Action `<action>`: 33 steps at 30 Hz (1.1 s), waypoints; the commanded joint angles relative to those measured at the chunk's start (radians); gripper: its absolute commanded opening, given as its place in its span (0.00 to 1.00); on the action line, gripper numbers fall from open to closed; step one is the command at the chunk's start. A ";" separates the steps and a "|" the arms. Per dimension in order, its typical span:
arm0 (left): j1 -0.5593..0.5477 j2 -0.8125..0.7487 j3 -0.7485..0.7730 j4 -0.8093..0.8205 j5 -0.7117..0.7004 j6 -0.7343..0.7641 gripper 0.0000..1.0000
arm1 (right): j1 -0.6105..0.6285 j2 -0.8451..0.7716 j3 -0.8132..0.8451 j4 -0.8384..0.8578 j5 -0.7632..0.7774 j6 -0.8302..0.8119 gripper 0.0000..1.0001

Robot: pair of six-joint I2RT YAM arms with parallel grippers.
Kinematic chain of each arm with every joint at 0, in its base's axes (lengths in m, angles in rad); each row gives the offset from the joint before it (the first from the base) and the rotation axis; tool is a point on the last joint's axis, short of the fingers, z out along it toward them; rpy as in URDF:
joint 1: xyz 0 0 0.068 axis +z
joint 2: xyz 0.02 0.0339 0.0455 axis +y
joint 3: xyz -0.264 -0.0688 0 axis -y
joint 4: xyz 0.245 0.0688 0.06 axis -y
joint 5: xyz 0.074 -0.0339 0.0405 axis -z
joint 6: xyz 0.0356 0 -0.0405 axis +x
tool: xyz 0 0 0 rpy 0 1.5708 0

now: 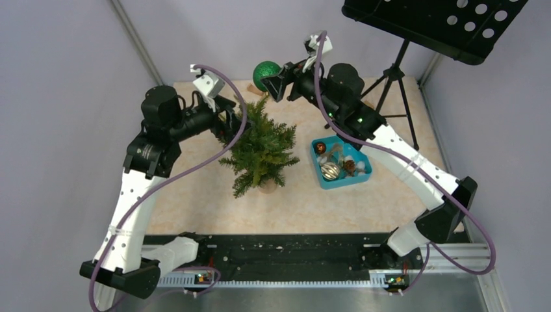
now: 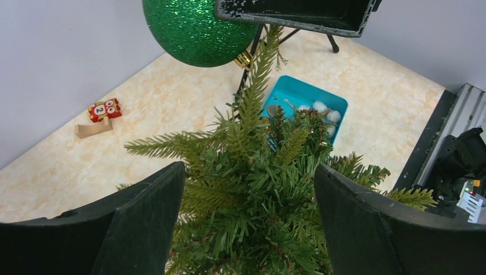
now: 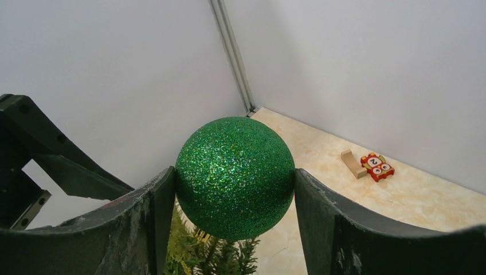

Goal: Decorate the small christmas tree

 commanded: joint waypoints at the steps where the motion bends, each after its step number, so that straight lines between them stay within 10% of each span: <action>1: -0.050 0.028 0.063 0.038 -0.021 0.031 0.87 | 0.009 -0.054 0.005 0.043 0.001 0.028 0.52; 16: -0.215 0.160 0.231 -0.070 -0.285 0.313 0.62 | 0.009 -0.077 -0.013 0.058 0.015 0.110 0.50; 26: -0.223 0.213 0.233 -0.049 -0.208 0.341 0.60 | 0.008 -0.077 -0.027 0.063 0.043 0.122 0.49; 33: -0.222 0.201 0.217 -0.054 -0.168 0.314 0.31 | 0.008 -0.093 -0.050 0.069 0.053 0.120 0.49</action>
